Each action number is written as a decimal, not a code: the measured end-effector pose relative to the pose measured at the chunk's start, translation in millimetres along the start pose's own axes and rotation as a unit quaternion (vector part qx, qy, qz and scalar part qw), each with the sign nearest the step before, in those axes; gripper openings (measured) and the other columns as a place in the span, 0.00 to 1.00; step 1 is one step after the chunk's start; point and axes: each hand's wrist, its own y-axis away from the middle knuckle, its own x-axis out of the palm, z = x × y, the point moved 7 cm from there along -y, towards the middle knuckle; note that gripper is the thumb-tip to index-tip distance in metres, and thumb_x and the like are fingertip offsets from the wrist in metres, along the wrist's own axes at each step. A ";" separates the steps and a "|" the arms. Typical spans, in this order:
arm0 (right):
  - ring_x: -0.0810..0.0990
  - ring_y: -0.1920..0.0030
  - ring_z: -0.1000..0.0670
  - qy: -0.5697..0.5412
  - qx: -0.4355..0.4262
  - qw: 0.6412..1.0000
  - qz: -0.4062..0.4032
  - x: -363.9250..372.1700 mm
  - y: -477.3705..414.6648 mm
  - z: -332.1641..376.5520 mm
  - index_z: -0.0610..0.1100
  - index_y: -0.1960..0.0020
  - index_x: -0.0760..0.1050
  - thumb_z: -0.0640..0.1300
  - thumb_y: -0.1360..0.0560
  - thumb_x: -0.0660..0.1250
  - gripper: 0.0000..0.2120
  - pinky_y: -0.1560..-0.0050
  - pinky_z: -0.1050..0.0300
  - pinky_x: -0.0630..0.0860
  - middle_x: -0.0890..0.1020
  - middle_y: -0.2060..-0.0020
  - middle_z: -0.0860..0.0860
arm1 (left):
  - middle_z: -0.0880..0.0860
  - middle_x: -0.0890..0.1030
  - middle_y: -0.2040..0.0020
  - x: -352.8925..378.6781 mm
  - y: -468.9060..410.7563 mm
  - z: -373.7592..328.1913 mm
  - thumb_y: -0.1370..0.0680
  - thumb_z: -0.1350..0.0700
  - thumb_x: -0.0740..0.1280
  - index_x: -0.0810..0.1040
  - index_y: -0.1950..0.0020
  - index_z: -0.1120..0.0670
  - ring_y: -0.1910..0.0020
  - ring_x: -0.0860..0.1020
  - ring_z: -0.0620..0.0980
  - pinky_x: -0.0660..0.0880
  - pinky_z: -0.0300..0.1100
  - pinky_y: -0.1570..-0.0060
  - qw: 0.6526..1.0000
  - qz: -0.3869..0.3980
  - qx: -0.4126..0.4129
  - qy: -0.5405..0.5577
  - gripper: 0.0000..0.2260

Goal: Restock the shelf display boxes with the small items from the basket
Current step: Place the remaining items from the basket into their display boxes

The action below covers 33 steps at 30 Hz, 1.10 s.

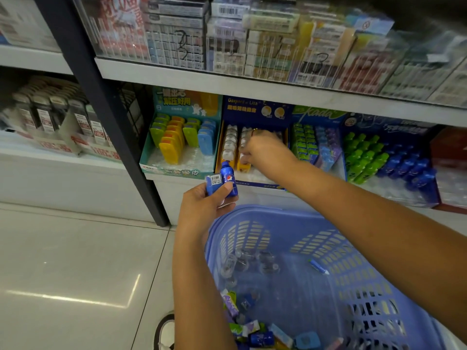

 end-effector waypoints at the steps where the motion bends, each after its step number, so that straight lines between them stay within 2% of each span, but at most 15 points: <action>1: 0.76 0.43 0.41 0.002 -0.024 0.999 -0.033 -0.2 1.4 0.8 0.37 0.41 0.76 0.41 0.22 0.62 0.12 0.46 0.53 0.71 0.77 0.46 0.39 | 0.50 0.85 0.63 2.7 1.7 -1.1 0.24 0.58 0.69 0.79 0.52 0.53 0.61 0.84 0.48 0.80 0.36 0.63 1.000 0.010 -0.001 0.008 0.02; 3: 0.76 0.45 0.39 0.004 -0.063 0.994 -0.089 -1.5 8.7 0.4 0.36 0.45 0.77 0.37 0.22 0.60 0.10 0.47 0.52 0.71 0.74 0.55 0.41 | 0.52 0.85 0.63 7.7 6.1 -3.2 0.24 0.59 0.69 0.79 0.52 0.54 0.62 0.84 0.47 0.80 0.36 0.64 0.999 0.026 -0.004 0.018 0.02; 4: 0.76 0.45 0.39 0.000 -0.069 0.993 -0.095 -0.6 9.9 -0.8 0.35 0.45 0.77 0.36 0.23 0.60 0.10 0.47 0.52 0.72 0.72 0.56 0.42 | 0.52 0.85 0.63 10.3 8.5 -4.4 0.24 0.59 0.68 0.79 0.52 0.55 0.62 0.84 0.47 0.80 0.36 0.64 0.999 0.034 -0.004 0.024 0.02; 7: 0.75 0.45 0.41 -0.049 -0.047 0.992 -0.103 -0.7 15.5 -8.5 0.39 0.35 0.72 0.38 0.23 0.62 0.17 0.44 0.52 0.74 0.71 0.42 0.39 | 0.52 0.85 0.61 19.0 15.5 -8.9 0.23 0.60 0.67 0.79 0.50 0.56 0.61 0.84 0.47 0.80 0.36 0.61 0.997 0.072 0.002 0.028 0.03; 9: 0.75 0.45 0.44 -0.118 -0.034 0.982 -0.144 -8.4 31.9 -19.6 0.42 0.34 0.73 0.40 0.22 0.62 0.17 0.41 0.53 0.72 0.72 0.39 0.41 | 0.53 0.85 0.60 25.0 18.3 -12.0 0.22 0.61 0.66 0.79 0.50 0.56 0.62 0.83 0.46 0.80 0.36 0.60 0.996 0.090 0.011 0.013 0.04; 11: 0.80 0.53 0.49 -0.275 -0.022 0.951 -0.138 -11.1 56.7 -35.5 0.43 0.40 0.78 0.44 0.22 0.63 0.12 0.46 0.55 0.77 0.80 0.48 0.45 | 0.54 0.84 0.58 34.7 20.8 -14.7 0.22 0.61 0.65 0.79 0.48 0.57 0.62 0.83 0.46 0.80 0.36 0.60 0.994 0.108 0.021 -0.020 0.05; 13: 0.83 0.60 0.50 -0.449 -0.018 0.890 -0.077 -7.8 83.9 -46.2 0.44 0.48 0.81 0.47 0.24 0.67 0.10 0.53 0.56 0.82 0.84 0.57 0.47 | 0.56 0.83 0.56 49.8 24.1 -16.0 0.21 0.61 0.65 0.78 0.45 0.60 0.61 0.82 0.47 0.80 0.37 0.59 0.989 0.132 0.035 -0.064 0.07; 15: 0.84 0.59 0.50 -0.507 -0.018 0.860 -0.057 -7.2 106.6 -58.6 0.43 0.49 0.81 0.45 0.28 0.71 0.09 0.55 0.58 0.82 0.85 0.58 0.46 | 0.58 0.82 0.54 68.6 29.0 -15.1 0.21 0.62 0.64 0.77 0.43 0.64 0.59 0.81 0.48 0.80 0.37 0.57 0.981 0.159 0.045 -0.101 0.09; 18: 0.84 0.60 0.52 -0.530 0.009 0.844 -0.077 -7.8 131.1 -88.2 0.42 0.52 0.81 0.40 0.30 0.74 0.08 0.56 0.61 0.82 0.83 0.59 0.46 | 0.61 0.79 0.54 100.8 36.9 -12.5 0.21 0.63 0.64 0.75 0.45 0.68 0.60 0.80 0.48 0.80 0.37 0.56 0.968 0.197 0.056 -0.145 0.10; 21: 0.83 0.59 0.51 -0.530 0.033 0.843 -0.091 -6.4 149.7 -121.7 0.41 0.52 0.81 0.38 0.31 0.74 0.08 0.54 0.60 0.82 0.83 0.59 0.45 | 0.63 0.79 0.54 134.7 44.6 -5.5 0.22 0.63 0.65 0.73 0.45 0.73 0.61 0.81 0.46 0.80 0.35 0.58 0.959 0.216 0.060 -0.174 0.13; 24: 0.83 0.61 0.52 -0.502 0.062 0.850 -0.146 -11.1 166.4 -173.3 0.42 0.54 0.81 0.38 0.32 0.75 0.08 0.56 0.62 0.81 0.84 0.60 0.45 | 0.61 0.78 0.52 162.4 51.6 7.0 0.22 0.64 0.65 0.74 0.42 0.69 0.59 0.80 0.49 0.80 0.34 0.60 0.966 0.201 0.045 -0.156 0.11; 26: 0.82 0.61 0.50 -0.439 0.095 0.870 -0.206 -17.8 175.4 -221.1 0.44 0.54 0.80 0.39 0.32 0.75 0.08 0.56 0.61 0.79 0.83 0.60 0.45 | 0.58 0.80 0.51 176.0 54.9 15.8 0.21 0.63 0.64 0.76 0.40 0.65 0.58 0.79 0.50 0.80 0.34 0.60 0.969 0.201 0.032 -0.140 0.11; 28: 0.80 0.60 0.50 -0.330 0.131 0.903 -0.242 -21.9 180.3 -267.2 0.43 0.51 0.80 0.41 0.31 0.75 0.10 0.58 0.66 0.75 0.82 0.60 0.45 | 0.56 0.81 0.53 187.2 56.4 23.2 0.20 0.62 0.63 0.77 0.42 0.61 0.57 0.79 0.50 0.80 0.36 0.59 0.967 0.215 0.022 -0.137 0.09; 30: 0.78 0.61 0.51 -0.240 0.159 0.925 -0.249 -20.8 180.9 -303.4 0.42 0.49 0.80 0.43 0.31 0.75 0.12 0.62 0.68 0.71 0.81 0.61 0.47 | 0.54 0.82 0.55 195.9 56.6 29.4 0.20 0.62 0.63 0.78 0.43 0.60 0.59 0.80 0.48 0.80 0.36 0.58 0.966 0.223 0.012 -0.131 0.08; 33: 0.75 0.61 0.51 -0.188 0.179 0.937 -0.235 -9.9 175.2 -339.0 0.41 0.47 0.80 0.44 0.30 0.74 0.13 0.62 0.65 0.64 0.80 0.60 0.46 | 0.53 0.82 0.56 207.2 55.9 40.1 0.21 0.63 0.63 0.78 0.43 0.61 0.60 0.81 0.46 0.80 0.35 0.58 0.965 0.231 -0.003 -0.126 0.08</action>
